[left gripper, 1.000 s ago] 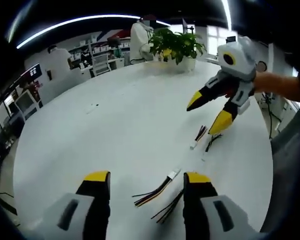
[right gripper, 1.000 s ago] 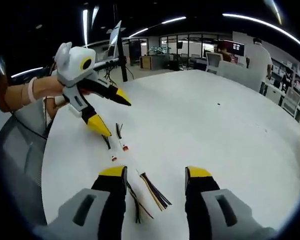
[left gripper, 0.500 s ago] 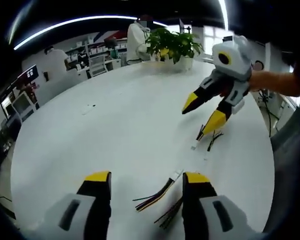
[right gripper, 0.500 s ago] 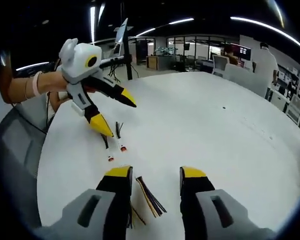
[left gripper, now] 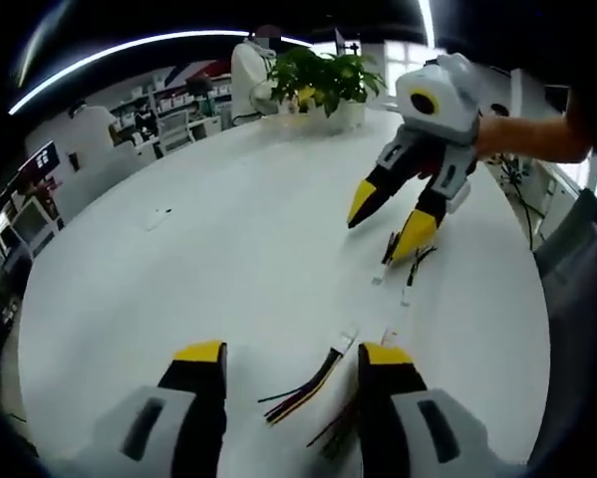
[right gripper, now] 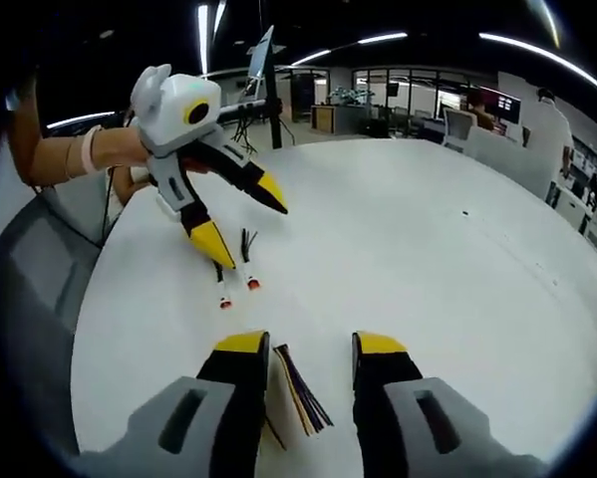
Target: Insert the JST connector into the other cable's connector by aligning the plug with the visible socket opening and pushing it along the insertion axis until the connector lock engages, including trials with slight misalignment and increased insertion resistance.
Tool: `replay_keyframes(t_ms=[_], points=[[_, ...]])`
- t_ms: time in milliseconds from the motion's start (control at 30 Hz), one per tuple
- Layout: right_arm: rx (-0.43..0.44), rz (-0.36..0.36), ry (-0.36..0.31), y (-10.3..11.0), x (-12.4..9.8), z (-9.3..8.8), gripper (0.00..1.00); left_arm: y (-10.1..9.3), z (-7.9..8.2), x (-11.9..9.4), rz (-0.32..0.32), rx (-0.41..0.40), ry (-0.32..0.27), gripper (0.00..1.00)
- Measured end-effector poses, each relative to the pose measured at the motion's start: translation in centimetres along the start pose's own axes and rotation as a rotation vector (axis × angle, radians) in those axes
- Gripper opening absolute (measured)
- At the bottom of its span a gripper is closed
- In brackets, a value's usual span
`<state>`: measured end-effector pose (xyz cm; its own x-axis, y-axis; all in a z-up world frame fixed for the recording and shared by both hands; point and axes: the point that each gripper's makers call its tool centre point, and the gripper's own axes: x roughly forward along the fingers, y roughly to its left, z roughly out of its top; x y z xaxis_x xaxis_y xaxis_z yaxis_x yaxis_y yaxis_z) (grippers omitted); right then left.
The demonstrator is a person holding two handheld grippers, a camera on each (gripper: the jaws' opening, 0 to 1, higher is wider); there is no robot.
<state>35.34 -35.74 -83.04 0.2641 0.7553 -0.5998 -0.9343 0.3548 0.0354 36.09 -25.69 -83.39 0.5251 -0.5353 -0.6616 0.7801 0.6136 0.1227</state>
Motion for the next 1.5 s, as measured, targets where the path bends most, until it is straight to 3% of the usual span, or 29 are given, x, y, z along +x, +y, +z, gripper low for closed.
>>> replay_keyframes(t_ms=[300,567,1233,1500], points=[[-0.026,0.040,-0.018,0.5,0.6,0.2,0.27,-0.2,0.4,0.5,-0.026,-0.004,-0.024,0.43],[-0.045,0.107,-0.016,1.5,0.9,-0.2,0.19,-1.4,1.5,0.6,-0.114,0.013,-0.105,0.28],[-0.063,0.163,-0.020,2.0,1.2,-0.9,0.09,-3.8,1.1,0.9,-0.227,0.043,-0.121,0.13],[-0.082,0.169,-0.011,2.2,1.3,-1.1,0.08,-4.2,0.9,1.0,-0.247,0.069,-0.119,0.12]])
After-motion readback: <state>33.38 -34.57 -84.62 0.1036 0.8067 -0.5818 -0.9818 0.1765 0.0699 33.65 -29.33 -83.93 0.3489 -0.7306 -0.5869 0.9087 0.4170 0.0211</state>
